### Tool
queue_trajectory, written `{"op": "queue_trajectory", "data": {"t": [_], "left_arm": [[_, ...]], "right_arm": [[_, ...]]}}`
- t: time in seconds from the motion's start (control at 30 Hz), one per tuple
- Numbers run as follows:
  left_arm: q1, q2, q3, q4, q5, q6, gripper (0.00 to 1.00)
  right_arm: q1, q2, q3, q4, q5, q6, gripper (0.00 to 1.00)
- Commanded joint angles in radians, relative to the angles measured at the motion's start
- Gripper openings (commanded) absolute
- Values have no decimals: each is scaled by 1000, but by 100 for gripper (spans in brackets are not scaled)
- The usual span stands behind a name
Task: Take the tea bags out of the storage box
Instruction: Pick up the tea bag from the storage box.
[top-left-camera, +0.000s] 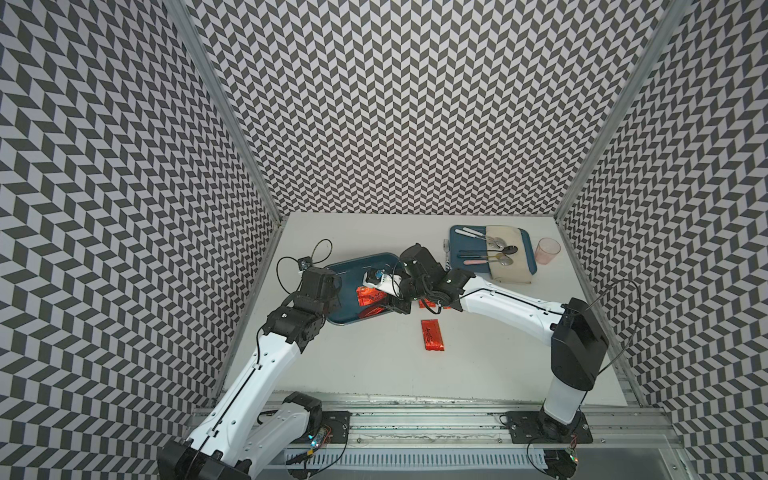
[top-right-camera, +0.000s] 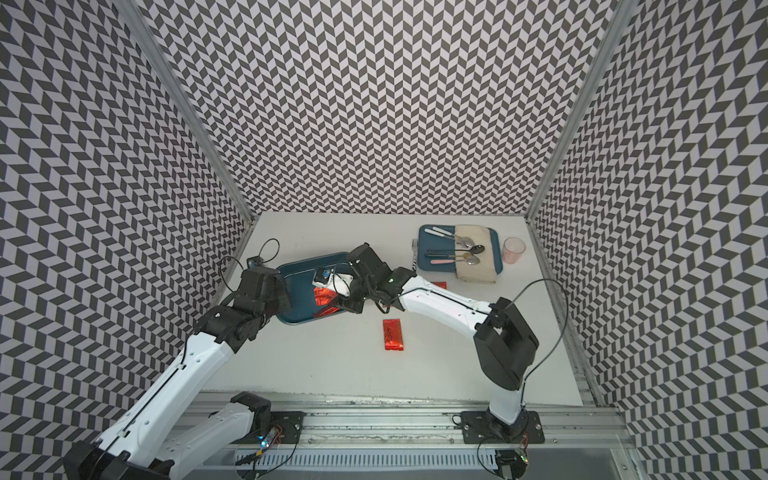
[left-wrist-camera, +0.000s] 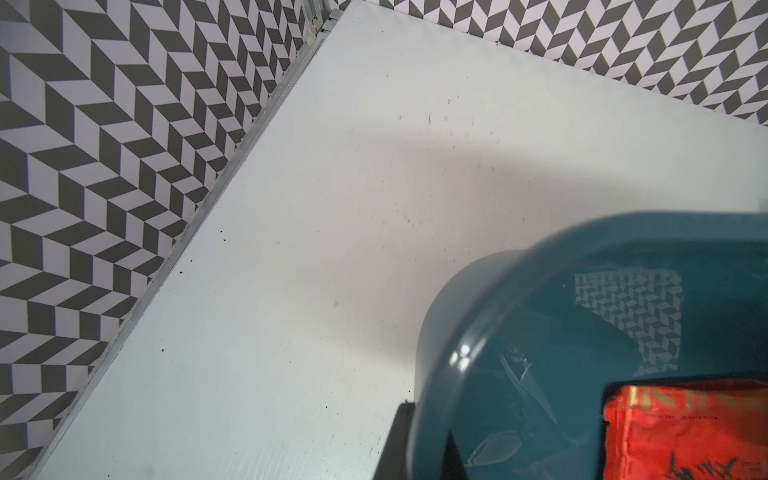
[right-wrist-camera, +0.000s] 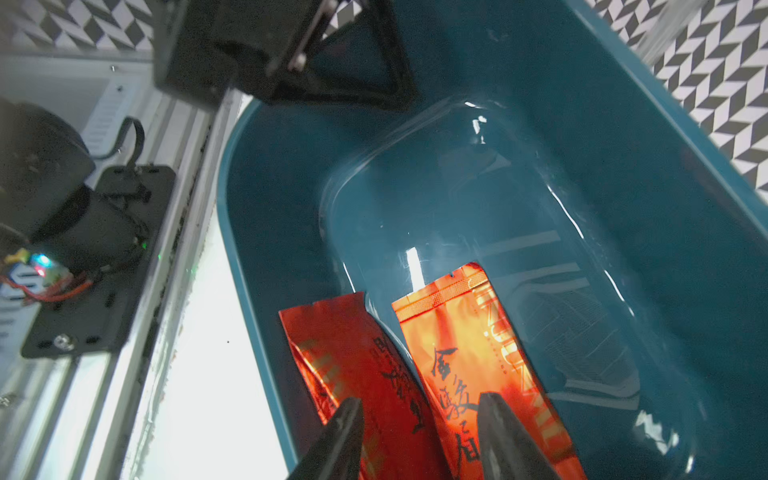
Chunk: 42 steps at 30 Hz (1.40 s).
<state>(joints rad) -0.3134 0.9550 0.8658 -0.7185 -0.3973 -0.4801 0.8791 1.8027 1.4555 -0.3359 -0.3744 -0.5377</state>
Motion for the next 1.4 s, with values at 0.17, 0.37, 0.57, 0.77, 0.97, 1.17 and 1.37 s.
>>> {"op": "queue_trajectory", "data": {"t": [0.17, 0.37, 0.57, 0.77, 0.97, 1.17, 1.37], "left_arm": [[2, -29, -4, 40, 3, 2, 0], [2, -23, -3, 37, 5, 2, 0], [2, -33, -5, 39, 3, 2, 0], [2, -30, -5, 40, 7, 2, 0], [2, -30, -5, 40, 8, 3, 0], [2, -31, -5, 42, 10, 5, 0], [2, -28, -5, 44, 13, 7, 0]], "right_arm": [[-2, 0, 25, -29, 11, -190, 49], [-2, -4, 37, -57, 13, -255, 49], [-2, -3, 54, -96, 2, -313, 49], [-2, -14, 57, -120, -23, -341, 50], [-2, 2, 57, -124, -31, -382, 51], [-2, 43, 90, -138, -79, -387, 51], [0, 92, 124, -149, -110, -379, 48]]}}
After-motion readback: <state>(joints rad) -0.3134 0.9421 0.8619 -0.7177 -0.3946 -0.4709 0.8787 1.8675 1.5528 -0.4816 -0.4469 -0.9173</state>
